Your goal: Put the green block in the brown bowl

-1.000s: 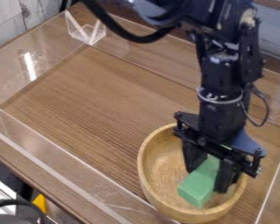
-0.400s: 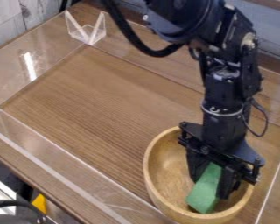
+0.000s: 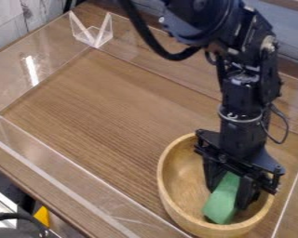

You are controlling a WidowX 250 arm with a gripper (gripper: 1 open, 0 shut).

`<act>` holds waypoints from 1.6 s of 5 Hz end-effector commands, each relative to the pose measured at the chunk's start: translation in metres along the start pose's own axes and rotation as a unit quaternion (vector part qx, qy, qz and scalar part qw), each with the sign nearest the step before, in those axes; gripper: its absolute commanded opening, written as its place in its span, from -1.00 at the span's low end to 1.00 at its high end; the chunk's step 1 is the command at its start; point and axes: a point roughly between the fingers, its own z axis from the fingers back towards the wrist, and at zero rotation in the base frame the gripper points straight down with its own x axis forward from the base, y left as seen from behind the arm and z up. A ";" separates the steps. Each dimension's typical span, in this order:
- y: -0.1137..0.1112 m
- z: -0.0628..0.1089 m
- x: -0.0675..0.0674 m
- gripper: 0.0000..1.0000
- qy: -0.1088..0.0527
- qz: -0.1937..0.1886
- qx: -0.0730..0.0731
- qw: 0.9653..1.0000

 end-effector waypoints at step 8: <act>-0.016 0.034 0.028 -1.00 -0.017 0.032 -0.002 0.999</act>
